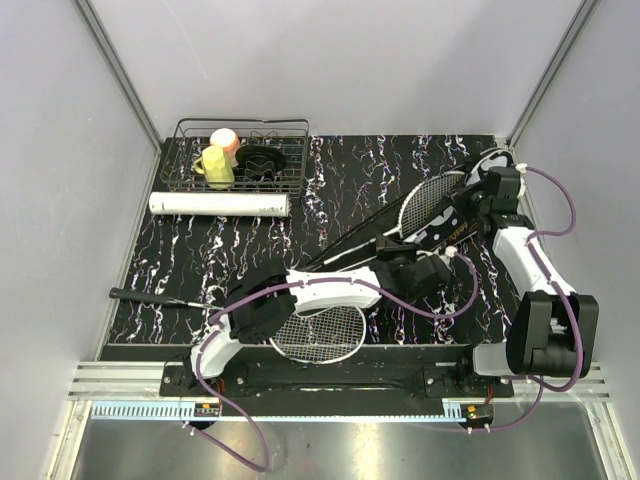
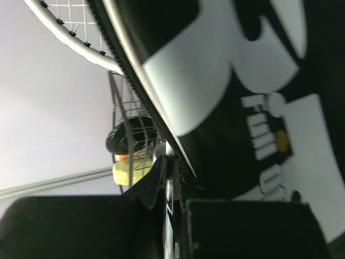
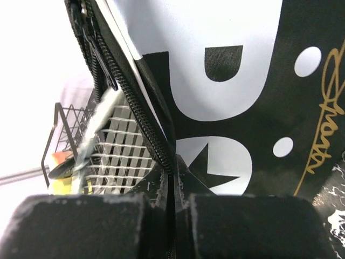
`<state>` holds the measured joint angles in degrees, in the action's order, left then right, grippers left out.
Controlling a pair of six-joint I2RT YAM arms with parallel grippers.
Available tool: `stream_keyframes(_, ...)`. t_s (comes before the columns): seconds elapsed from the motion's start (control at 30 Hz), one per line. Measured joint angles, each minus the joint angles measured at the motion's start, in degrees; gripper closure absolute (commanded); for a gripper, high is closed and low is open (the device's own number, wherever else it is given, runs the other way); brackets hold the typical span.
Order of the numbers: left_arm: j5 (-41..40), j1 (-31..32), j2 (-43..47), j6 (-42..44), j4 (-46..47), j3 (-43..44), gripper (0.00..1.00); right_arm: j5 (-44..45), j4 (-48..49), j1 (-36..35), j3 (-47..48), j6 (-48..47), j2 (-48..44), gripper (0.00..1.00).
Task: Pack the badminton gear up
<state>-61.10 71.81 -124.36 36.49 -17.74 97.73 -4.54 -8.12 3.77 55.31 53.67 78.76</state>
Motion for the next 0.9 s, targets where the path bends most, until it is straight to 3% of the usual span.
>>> stream_keyframes(0.27, 10.1, -0.13, 4.94, -5.53, -6.78, -1.51, 1.0, -10.27, 8.76, 1.05, -2.62, -2.56, 0.02, 1.0)
stream_keyframes(0.57, 9.38, -3.26, -1.46, -6.34, -5.6, 11.26, 1.0, -19.06, 14.82, 1.22, -6.99, -0.22, -1.66, 1.0)
stream_keyframes(0.67, 8.24, -3.32, -5.9, -6.36, -3.63, 16.02, 0.74, -19.54, 15.34, 1.73, -7.06, 0.48, -2.51, 1.0)
stream_keyframes(0.7, 7.89, -3.32, -6.86, -6.64, -3.26, 17.07, 0.51, -19.8, 15.65, 1.99, -7.04, 0.59, -2.58, 1.0)
stream_keyframes(0.83, 8.98, -3.34, -6.73, -11.06, -7.21, 18.67, 0.27, -20.72, 14.93, 2.45, -7.04, 0.22, -2.49, 1.0)
stream_keyframes(0.9, 12.11, -3.69, -4.7, -14.12, -10.84, 18.05, 0.26, -21.57, 14.62, 2.43, -6.93, -0.46, -1.92, 1.0)
